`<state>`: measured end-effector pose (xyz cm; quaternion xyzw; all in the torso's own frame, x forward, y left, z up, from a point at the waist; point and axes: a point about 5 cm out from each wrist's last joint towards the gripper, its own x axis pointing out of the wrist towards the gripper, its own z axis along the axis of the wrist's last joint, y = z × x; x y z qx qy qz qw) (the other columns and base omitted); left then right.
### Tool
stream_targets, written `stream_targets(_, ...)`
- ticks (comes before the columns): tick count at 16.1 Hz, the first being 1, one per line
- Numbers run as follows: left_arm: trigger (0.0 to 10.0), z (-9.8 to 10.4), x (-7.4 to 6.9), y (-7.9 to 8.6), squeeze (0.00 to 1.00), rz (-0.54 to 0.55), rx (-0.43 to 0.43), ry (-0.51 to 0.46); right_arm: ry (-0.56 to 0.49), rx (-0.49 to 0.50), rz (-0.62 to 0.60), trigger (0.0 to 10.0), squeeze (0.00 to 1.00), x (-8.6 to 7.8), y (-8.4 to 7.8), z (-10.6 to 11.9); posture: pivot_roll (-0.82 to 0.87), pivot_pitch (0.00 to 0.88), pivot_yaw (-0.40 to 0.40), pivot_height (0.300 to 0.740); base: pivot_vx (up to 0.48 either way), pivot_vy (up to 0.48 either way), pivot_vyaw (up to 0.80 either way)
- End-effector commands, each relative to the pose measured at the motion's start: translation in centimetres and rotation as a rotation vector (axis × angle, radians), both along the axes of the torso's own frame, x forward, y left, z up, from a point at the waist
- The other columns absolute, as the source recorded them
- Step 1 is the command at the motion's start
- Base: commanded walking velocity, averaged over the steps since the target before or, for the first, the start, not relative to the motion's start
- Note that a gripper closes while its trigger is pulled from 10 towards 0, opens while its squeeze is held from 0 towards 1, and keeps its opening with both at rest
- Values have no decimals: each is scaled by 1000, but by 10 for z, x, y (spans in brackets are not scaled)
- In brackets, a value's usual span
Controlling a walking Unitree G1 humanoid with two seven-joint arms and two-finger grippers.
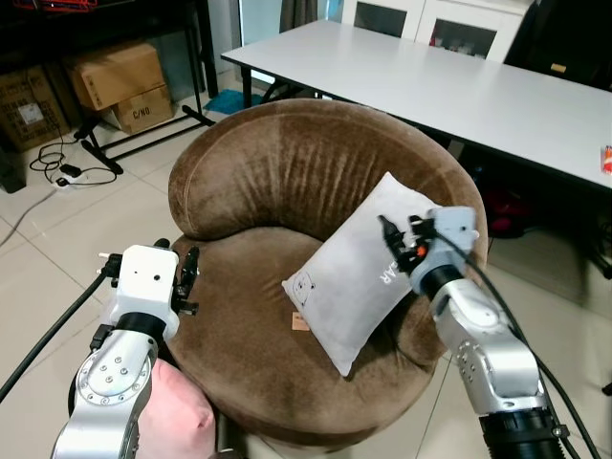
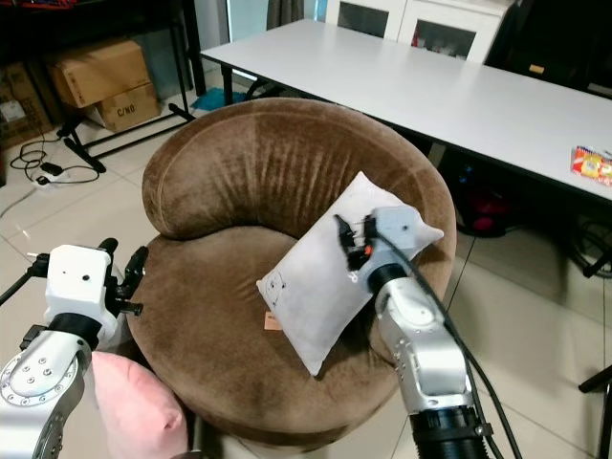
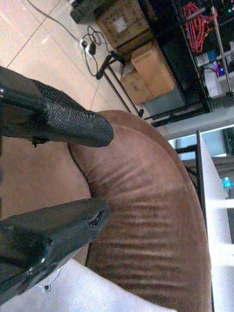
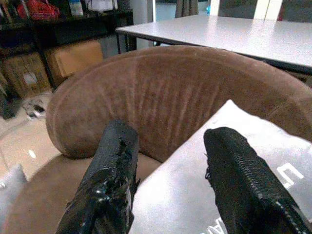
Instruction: Move the pillow to the sofa from floor
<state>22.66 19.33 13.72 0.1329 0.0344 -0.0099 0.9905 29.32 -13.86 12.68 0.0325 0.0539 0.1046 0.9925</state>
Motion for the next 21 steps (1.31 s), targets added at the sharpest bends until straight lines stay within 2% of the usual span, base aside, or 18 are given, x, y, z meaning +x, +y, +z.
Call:
stream_targets(1,10000,0,-1,1,0,17,-8,-6,-10,-33,-11,10000,0,-1,-1,5,46,0,-61,740,-375,0,0)
stream_targets(3,10000,-1,-2,1,0,26,-7,-11,-49,-91,-16,10000,0,0,-3,13,49,0,-70,740,-317,0,0)
stream_targets(5,10000,0,-2,1,0,37,0,-21,-69,-94,-35,10000,0,0,-3,15,49,0,-72,740,0,0,0)
stream_targets(10,10000,1,-6,4,0,63,-5,-35,-12,-72,3,10000,0,-3,-1,10,55,0,-79,740,0,0,0)
stream_targets(12,10000,0,-8,5,0,71,-8,-31,11,-104,-35,10000,0,-1,-6,8,53,0,-78,740,0,0,0)
stream_targets(14,10000,1,-7,6,0,76,-6,-33,33,-114,-54,10000,0,-1,-9,5,53,0,-81,740,0,300,0)
stream_targets(16,10000,1,-8,10,0,90,3,-31,69,-81,-82,10000,0,-1,-12,3,57,0,-84,740,0,341,0)
stream_targets(21,10000,0,-13,27,0,145,73,-24,110,-150,-189,10000,0,-1,-31,-6,78,0,-95,740,0,353,0)
